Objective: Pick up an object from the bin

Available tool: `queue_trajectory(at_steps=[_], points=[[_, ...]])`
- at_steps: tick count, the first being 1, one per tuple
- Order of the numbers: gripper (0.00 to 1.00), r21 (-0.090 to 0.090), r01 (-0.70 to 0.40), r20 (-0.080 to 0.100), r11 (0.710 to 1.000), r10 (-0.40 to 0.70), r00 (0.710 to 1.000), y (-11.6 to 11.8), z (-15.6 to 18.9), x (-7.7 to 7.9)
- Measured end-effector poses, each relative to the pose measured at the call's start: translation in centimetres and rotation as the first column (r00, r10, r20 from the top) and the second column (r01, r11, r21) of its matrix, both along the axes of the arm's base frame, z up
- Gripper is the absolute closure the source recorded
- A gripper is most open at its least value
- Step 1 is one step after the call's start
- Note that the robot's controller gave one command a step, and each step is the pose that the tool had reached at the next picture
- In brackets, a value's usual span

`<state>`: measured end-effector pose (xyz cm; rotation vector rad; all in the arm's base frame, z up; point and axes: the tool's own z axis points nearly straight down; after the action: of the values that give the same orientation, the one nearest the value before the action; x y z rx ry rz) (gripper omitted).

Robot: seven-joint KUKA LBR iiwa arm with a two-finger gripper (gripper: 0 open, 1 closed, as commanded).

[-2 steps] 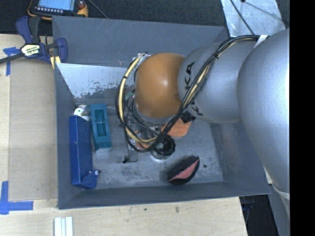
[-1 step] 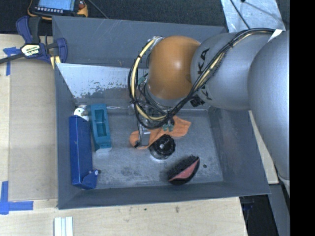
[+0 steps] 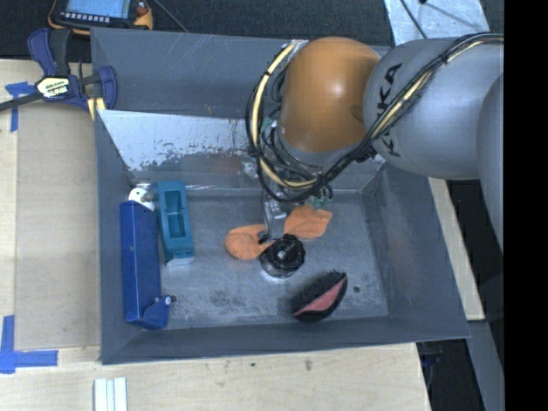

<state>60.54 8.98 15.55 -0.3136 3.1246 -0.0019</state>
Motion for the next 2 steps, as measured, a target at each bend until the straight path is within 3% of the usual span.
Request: queue_trajectory(at_steps=[1, 2], points=[[0.00, 0.003, 0.159, 0.003, 0.987, -0.159, 0.987, -4.6, -0.3, -1.2], [0.00, 0.001, 0.150, 0.005, 0.989, -0.150, 0.989, -3.7, -3.4, 0.5]])
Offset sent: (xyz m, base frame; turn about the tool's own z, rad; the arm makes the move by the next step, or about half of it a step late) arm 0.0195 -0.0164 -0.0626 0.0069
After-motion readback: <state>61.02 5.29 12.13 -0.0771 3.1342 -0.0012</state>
